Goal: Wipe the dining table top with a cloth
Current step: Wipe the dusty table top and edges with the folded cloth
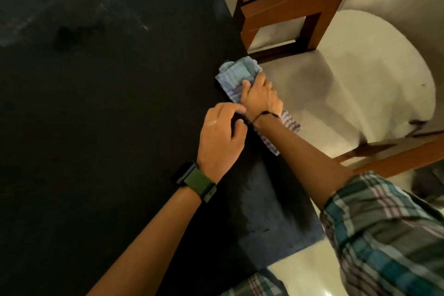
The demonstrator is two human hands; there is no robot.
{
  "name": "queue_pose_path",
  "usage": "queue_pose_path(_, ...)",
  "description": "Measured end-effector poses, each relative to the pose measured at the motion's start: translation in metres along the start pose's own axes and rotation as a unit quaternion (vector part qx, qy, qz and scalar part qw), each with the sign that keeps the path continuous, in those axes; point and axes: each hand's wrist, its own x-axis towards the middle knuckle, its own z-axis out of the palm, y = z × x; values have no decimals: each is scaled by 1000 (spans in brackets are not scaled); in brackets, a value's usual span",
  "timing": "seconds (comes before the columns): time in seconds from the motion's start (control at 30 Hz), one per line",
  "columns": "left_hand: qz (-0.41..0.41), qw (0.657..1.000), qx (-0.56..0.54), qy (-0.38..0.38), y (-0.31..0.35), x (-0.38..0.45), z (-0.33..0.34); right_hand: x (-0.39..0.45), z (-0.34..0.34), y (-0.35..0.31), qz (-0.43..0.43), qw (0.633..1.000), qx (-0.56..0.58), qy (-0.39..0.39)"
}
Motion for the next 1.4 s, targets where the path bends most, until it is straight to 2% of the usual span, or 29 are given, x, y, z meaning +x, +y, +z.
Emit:
queue_pose_path(0.23, -19, 999, -7, 37, -8, 24, 3, 91, 6, -62, -28, 999, 14, 28)
queue_pose_path(0.4, -17, 999, 11, 31, -12, 29, 1, 146, 12, -101, -30, 998, 21, 42)
queue_pose_path(0.6, -16, 998, 54, 19, -15, 23, -12, 167, 10, -116, -32, 999, 25, 28)
queue_pose_path(0.83, 12, 998, 64, 5, -1, 17, -13, 115, 8, -77, -32, 999, 7, 22)
queue_pose_path(1.03, 60, 996, 61, -24, 8, -4, -6, 39, 7, -29, 2, 999, -31, 20)
queue_pose_path(1.4, 114, 989, 26, -87, 5, -43, -3, -105, 4, 62, 61, 997, -34, 34)
